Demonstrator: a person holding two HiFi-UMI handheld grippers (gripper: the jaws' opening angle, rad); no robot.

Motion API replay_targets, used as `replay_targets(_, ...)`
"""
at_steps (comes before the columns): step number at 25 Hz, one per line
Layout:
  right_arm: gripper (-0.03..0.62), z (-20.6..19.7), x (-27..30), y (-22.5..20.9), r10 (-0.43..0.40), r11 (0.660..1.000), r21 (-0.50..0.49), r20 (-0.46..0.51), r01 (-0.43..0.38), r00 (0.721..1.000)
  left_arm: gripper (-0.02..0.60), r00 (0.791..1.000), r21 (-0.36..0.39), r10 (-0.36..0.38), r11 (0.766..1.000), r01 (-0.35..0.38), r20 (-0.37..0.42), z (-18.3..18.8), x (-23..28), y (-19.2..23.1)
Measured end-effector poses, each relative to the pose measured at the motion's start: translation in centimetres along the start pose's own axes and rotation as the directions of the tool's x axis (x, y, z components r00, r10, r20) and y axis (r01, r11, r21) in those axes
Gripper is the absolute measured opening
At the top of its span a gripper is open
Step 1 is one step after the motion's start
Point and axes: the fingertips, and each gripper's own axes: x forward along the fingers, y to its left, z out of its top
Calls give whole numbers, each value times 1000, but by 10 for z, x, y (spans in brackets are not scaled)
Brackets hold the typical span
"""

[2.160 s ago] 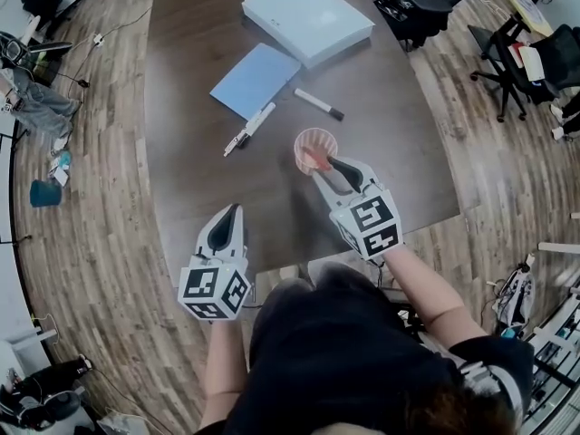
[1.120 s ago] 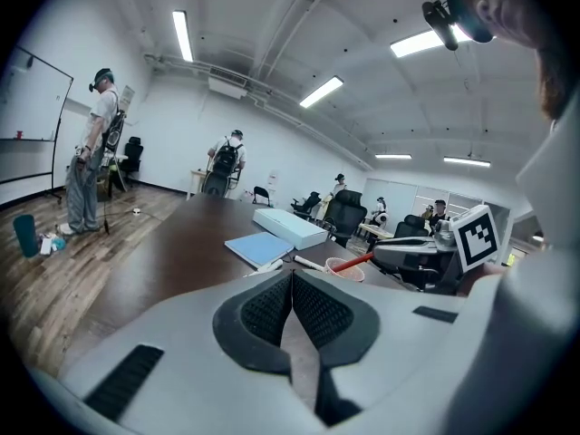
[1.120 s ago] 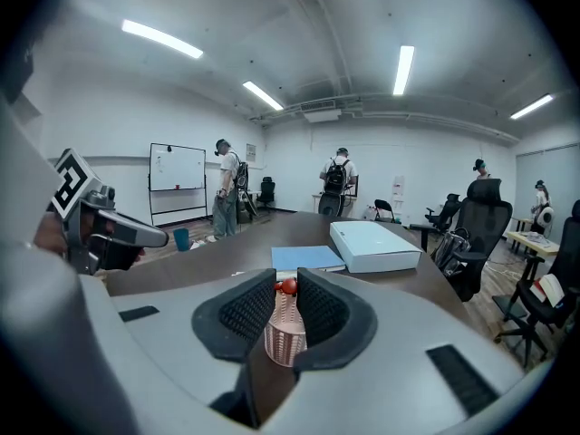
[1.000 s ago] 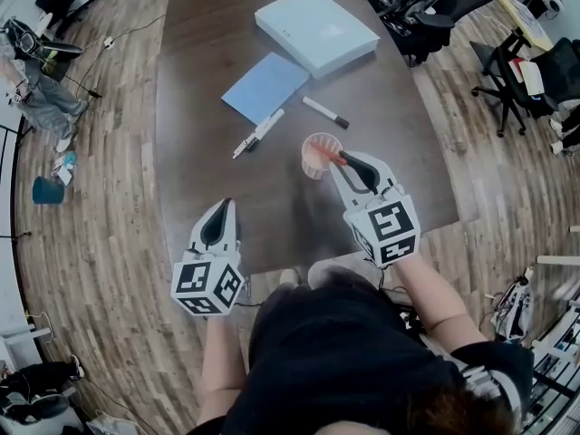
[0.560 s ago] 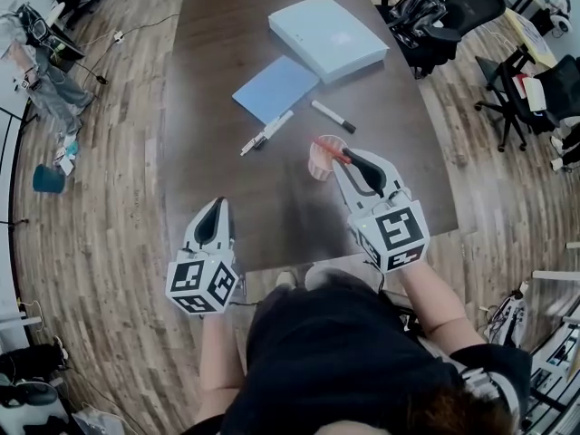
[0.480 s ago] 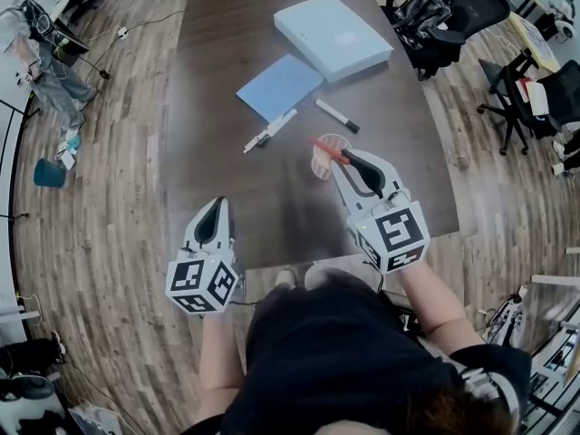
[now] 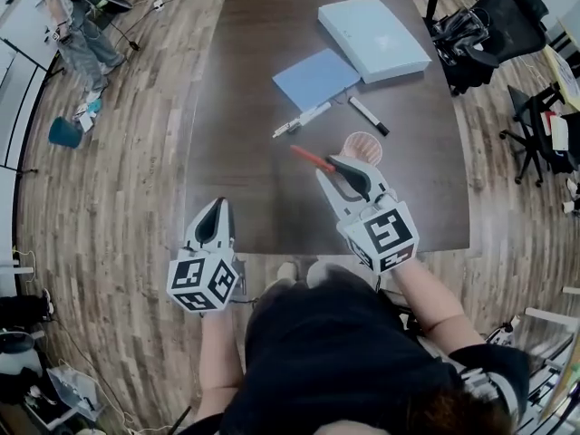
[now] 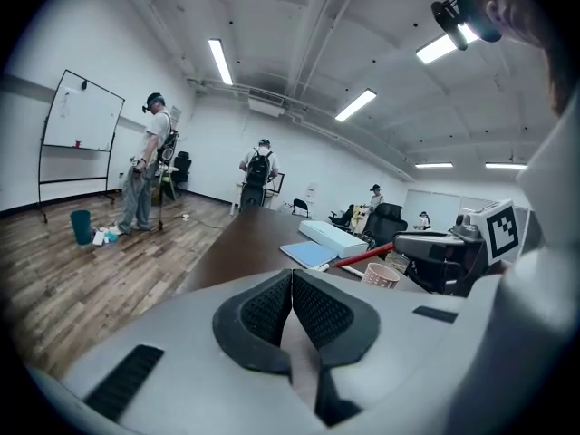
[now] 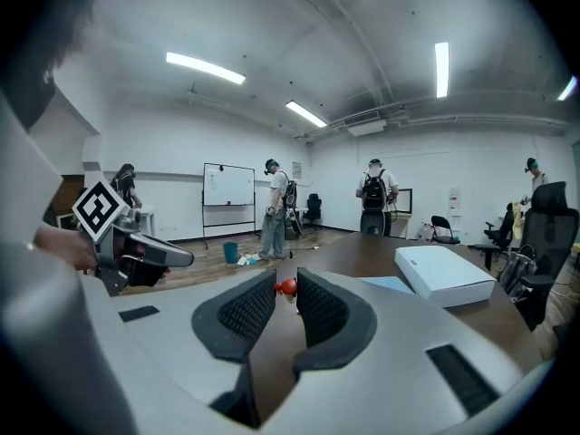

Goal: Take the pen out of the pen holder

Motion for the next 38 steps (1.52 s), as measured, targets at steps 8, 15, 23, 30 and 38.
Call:
replay_targets(8,89,-35,38,43,143,990,-6,-81,-144,986,28,997,-44,75,996,-76,-16,-19,-20,24)
replay_targets(15,89,-55,55,69,224,974,-8,-101,-226,969,28,992,-70,116,990,-119,-37,-34,-30,36)
replay_targets(23,89,-82,60,80,263,964,6,-132,-264,956,28,988,-87,142,985,-147,-60,-46,-32,44)
replay_targets(30,89,-107,56,77,255,965,-4,-205,-262,945,28,987,-87,137,986,-144,-81,-53,-26,43)
replay_targets(38,89,-146,56,71,220,968,-34,-347,-247,912,28,986,-88,124,987,-133,-109,-66,-19,40)
